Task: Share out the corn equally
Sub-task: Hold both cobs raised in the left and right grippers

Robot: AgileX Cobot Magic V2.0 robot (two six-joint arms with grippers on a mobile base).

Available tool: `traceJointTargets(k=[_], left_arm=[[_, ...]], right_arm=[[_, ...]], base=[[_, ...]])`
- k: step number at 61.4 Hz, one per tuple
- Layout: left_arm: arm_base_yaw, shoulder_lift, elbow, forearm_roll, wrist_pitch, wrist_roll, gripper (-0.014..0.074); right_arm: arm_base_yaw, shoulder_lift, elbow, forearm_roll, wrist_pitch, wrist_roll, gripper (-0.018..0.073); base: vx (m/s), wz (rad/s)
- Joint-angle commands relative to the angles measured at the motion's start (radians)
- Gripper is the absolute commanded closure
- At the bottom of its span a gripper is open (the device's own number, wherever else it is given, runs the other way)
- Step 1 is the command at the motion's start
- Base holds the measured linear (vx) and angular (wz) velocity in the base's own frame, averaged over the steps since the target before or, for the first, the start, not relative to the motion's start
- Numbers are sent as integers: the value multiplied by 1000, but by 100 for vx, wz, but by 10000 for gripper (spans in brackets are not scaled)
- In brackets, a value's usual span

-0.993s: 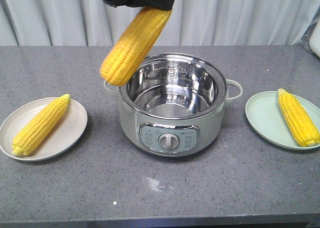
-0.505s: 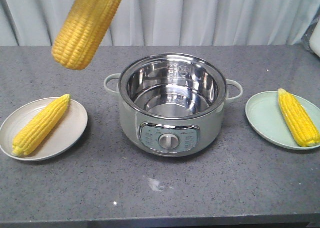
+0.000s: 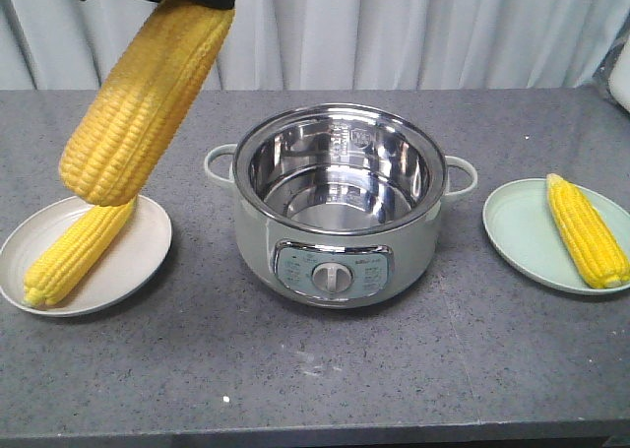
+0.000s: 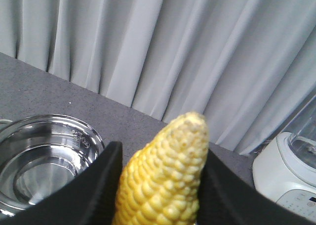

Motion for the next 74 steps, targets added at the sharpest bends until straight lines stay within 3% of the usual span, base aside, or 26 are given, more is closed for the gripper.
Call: traceJointTargets(k=[1, 74], left_arm=[[1, -36, -18, -34, -30, -9, 604], [1, -36, -18, -34, -30, -9, 603]], right_arm=[[-4, -3, -19, -3, -65, 2, 564], [-4, -3, -19, -3, -63, 2, 564]], base=[[0, 0], [0, 0]])
